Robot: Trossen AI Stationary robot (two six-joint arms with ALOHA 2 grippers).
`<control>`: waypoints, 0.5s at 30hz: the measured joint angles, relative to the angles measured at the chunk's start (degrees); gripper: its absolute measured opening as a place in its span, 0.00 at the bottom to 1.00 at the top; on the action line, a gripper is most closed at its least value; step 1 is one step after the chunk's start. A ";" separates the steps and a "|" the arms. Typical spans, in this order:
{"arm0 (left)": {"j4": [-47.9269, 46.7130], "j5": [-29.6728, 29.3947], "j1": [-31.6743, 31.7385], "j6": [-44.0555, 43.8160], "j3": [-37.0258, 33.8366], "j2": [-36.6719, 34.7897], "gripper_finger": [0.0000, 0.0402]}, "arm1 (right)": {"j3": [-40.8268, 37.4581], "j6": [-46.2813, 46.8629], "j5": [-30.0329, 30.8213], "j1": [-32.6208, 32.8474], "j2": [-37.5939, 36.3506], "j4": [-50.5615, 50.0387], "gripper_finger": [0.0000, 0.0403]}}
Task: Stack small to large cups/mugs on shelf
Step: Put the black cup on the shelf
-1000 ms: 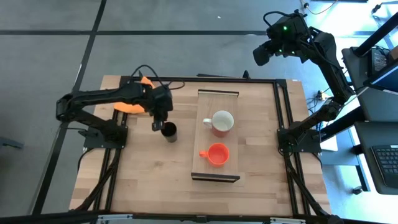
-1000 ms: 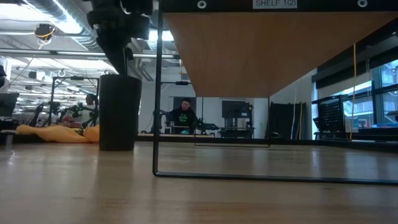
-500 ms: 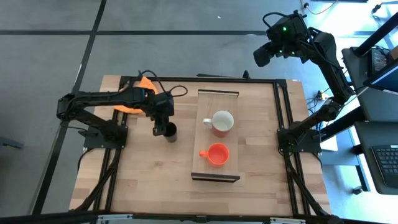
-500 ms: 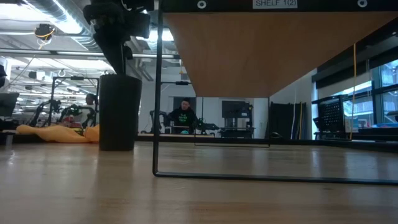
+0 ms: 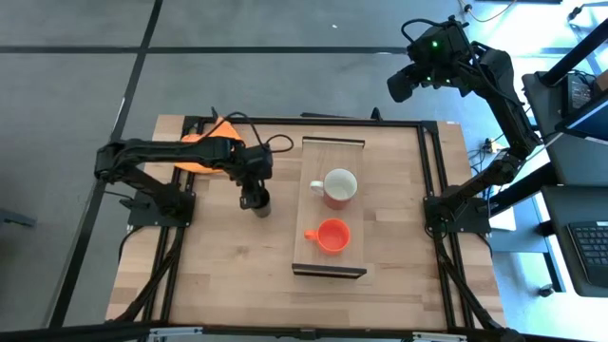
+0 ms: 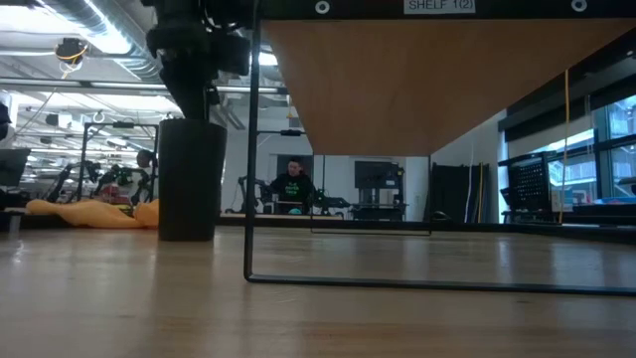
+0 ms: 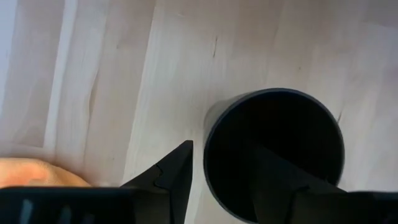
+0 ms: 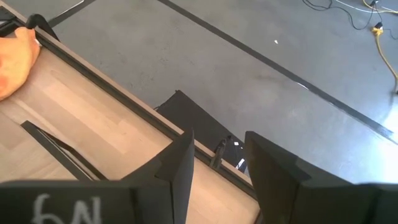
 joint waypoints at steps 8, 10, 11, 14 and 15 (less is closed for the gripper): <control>0.08 0.07 -0.04 0.46 0.00 2.44 0.33 | 0.00 -0.93 0.00 0.01 0.00 -0.02 0.36; 0.01 0.07 -0.04 0.43 0.00 2.58 0.33 | 0.00 -1.05 0.00 0.00 0.00 -0.02 0.36; 0.00 0.06 -0.04 0.16 0.00 2.58 0.33 | 0.00 -1.06 0.00 -0.01 0.00 -0.03 0.36; 0.00 -0.18 -0.04 -0.16 0.00 2.58 0.32 | 0.00 -1.07 0.00 -0.01 0.00 -0.02 0.36; 0.00 -0.24 -0.04 -0.28 0.00 2.58 0.32 | 0.00 -1.09 0.00 0.01 0.00 -0.04 0.36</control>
